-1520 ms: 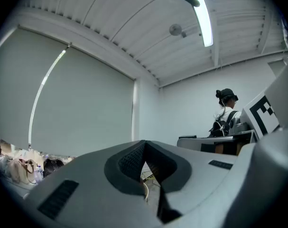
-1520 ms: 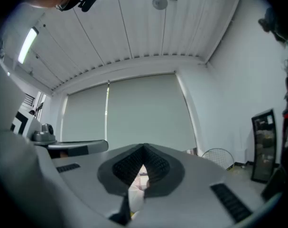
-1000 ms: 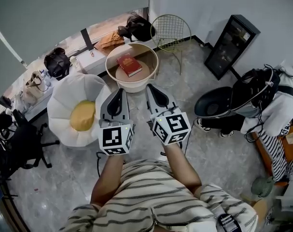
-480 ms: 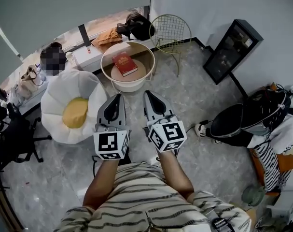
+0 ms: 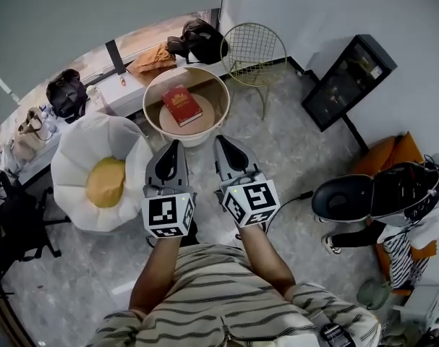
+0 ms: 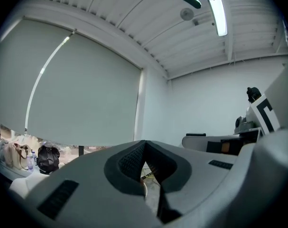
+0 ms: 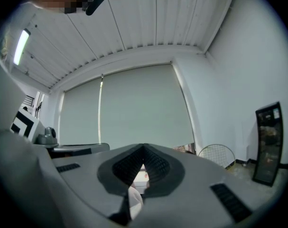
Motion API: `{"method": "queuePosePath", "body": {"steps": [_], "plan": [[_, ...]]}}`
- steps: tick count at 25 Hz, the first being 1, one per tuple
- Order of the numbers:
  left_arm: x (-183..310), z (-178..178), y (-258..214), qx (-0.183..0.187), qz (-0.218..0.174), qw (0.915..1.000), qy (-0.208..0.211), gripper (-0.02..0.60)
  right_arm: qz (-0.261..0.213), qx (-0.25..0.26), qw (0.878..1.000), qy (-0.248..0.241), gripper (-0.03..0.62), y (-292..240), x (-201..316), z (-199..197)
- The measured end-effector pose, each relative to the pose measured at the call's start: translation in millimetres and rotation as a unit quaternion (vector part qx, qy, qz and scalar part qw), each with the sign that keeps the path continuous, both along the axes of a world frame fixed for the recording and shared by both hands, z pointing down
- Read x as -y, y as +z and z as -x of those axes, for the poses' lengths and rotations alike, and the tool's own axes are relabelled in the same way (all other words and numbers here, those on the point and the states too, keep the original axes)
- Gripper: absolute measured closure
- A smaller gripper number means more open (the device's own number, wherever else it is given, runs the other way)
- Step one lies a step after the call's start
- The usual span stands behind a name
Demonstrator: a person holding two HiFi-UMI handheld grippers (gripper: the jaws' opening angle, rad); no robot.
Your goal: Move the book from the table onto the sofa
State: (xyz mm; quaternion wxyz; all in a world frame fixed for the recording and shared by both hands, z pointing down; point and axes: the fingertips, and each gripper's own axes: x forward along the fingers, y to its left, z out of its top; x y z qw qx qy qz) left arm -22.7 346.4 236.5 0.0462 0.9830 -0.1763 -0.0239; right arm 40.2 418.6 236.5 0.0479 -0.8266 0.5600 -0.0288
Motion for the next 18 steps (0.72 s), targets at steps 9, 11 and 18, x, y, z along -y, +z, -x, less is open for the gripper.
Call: {"method": "queuePosePath", "body": {"steps": [9, 11, 18], "plan": [[133, -79, -16, 0.007, 0.002, 1.0, 0.001, 0.577, 0.001, 0.016, 1.0, 0.007, 0.58, -12, 134, -83], [160, -98, -11, 0.01, 0.007, 0.9999, 0.0, 0.577, 0.006, 0.017, 1.0, 0.007, 0.582, -8, 163, -102], [231, -166, 15, 0.012, 0.028, 0.9995, -0.003, 0.577, 0.024, 0.027, 0.999, 0.014, 0.582, 21, 233, -176]]}}
